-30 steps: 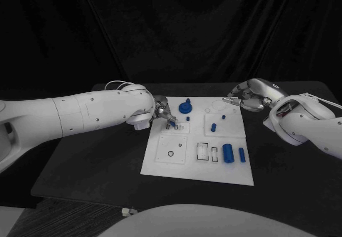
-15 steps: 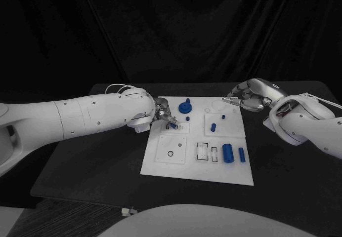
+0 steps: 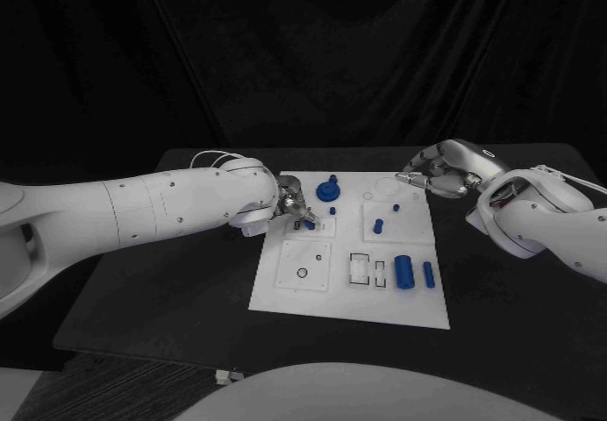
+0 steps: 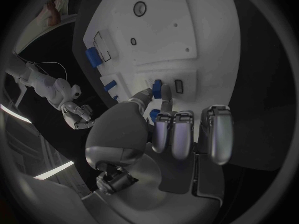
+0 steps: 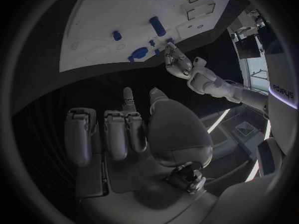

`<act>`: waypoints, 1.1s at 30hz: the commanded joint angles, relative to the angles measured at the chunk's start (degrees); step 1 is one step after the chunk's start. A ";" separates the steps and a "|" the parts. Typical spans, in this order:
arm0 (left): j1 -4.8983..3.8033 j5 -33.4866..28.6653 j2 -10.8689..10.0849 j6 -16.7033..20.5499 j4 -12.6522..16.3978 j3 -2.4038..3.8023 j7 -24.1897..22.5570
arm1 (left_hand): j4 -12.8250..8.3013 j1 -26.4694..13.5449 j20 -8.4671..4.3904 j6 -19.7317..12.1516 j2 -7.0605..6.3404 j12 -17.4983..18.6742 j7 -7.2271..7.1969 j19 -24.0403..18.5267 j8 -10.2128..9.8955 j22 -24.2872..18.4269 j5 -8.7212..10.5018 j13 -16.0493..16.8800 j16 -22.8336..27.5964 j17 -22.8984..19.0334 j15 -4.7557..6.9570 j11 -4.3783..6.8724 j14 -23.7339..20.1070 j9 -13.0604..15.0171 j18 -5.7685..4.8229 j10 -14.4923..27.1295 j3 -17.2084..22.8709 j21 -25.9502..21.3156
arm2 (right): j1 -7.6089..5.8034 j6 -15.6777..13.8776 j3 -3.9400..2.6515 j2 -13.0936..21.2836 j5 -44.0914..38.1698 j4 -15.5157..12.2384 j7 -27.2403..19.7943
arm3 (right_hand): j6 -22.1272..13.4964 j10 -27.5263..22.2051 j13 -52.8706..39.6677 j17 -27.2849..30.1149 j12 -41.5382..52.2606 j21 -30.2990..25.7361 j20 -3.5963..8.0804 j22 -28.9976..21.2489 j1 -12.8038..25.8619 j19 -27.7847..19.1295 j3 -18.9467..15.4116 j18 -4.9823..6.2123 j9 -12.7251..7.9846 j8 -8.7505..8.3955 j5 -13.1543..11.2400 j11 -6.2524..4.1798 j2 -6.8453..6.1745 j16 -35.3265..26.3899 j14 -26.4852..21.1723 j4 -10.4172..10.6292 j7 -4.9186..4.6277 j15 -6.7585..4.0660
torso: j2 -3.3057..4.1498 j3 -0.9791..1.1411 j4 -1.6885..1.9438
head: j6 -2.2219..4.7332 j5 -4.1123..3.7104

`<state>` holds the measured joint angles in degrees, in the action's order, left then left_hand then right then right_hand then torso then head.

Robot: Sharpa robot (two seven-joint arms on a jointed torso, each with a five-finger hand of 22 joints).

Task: Assemble the parts on the task board

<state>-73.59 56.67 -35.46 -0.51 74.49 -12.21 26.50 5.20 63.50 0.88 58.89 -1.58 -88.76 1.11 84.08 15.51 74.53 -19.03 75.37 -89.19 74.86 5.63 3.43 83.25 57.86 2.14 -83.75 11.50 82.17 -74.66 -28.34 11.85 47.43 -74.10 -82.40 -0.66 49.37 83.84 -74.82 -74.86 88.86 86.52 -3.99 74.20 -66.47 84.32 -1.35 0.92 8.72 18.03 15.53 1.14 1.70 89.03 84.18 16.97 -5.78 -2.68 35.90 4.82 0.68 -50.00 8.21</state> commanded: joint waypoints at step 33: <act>0.24 0.23 -0.19 -1.83 -0.49 0.04 -0.20 | 6.99 -8.00 0.26 0.91 -1.08 -1.24 0.83 0.90 -2.66 10.63 16.06 14.63 0.40 13.90 -0.27 -1.06 6.40 -1.90 0.24 -6.25 -4.85 -2.08 | 0.66 -0.76 -0.05 0.11 -0.10 0.12 0.43 | 0.43 6.16 -15.18 -15.14 1.14 -0.53 -0.08 14.26 -1.08 3.31 -0.34 0.25 0.90 0.31 1.52 0.21 0.59 0.97 5.82 -0.53 -0.20 0.44 | 0.00 -0.03 -0.02 | 0.00 0.25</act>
<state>-73.45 56.75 -35.69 -1.25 74.02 -12.21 26.69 11.50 56.67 0.94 59.39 -2.51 -88.76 1.65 84.07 13.52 74.53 -3.71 75.37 -89.18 74.86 5.22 2.44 83.65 56.55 2.14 -83.72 6.79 80.85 -74.13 -28.36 11.85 47.51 -74.10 -82.28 -0.67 49.37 83.84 -74.82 -74.86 88.86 86.52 -3.99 74.20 -66.47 84.32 -1.35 0.91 8.73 18.03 15.54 1.14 1.70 89.03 84.18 16.97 -5.78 -2.68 35.91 4.80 0.68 -50.00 8.38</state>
